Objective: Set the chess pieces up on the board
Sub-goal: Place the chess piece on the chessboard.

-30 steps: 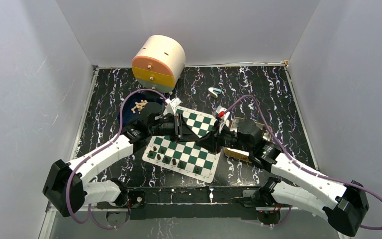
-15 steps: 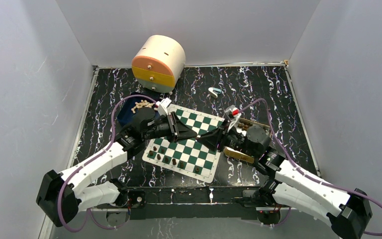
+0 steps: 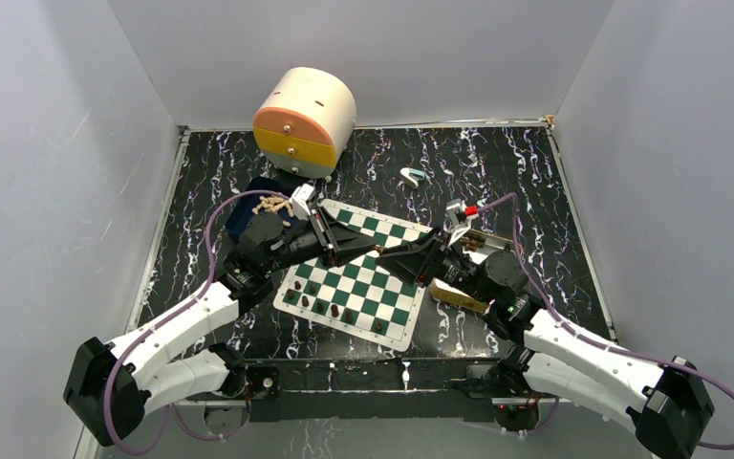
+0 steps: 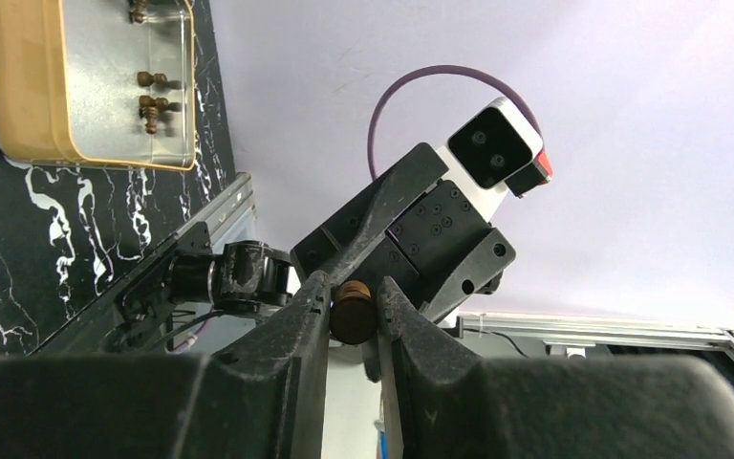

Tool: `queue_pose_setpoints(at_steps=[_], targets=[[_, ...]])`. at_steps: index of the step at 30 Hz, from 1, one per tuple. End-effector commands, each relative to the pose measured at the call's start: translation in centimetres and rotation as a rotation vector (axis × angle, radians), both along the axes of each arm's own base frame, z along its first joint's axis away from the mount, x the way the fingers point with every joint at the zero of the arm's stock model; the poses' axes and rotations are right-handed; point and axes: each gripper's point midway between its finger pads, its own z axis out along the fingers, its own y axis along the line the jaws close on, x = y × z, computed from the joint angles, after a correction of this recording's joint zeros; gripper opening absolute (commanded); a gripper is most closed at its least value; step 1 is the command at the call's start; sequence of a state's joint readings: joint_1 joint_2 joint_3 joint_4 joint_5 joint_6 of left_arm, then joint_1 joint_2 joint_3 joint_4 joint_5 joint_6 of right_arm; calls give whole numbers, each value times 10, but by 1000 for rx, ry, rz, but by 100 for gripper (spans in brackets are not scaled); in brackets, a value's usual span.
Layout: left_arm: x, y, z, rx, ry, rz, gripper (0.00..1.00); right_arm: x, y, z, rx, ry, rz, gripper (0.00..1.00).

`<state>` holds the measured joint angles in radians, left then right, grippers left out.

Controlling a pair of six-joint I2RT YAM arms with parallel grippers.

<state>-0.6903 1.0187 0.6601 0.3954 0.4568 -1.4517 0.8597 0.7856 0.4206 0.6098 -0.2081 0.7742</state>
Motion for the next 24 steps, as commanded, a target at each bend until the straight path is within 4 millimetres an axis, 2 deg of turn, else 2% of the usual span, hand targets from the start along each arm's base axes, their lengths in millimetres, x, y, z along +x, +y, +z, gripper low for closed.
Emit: queue_pose_setpoints(at_steps=[1, 6, 12, 17, 24], targets=[[-3, 4, 21, -72, -27, 21, 0, -4, -3, 43, 165, -37, 9, 48], [-5, 7, 25, -106, -18, 27, 0, 5, -5, 50, 197, -19, -35, 47], [-6, 7, 26, -113, -13, 27, 0, 9, -5, 59, 216, -24, -54, 31], [-6, 7, 27, -120, -13, 27, 0, 7, 0, 58, 207, -8, -26, 27], [-8, 7, 25, -116, -8, 18, 1, 5, 0, 59, 201, -28, -11, 5]])
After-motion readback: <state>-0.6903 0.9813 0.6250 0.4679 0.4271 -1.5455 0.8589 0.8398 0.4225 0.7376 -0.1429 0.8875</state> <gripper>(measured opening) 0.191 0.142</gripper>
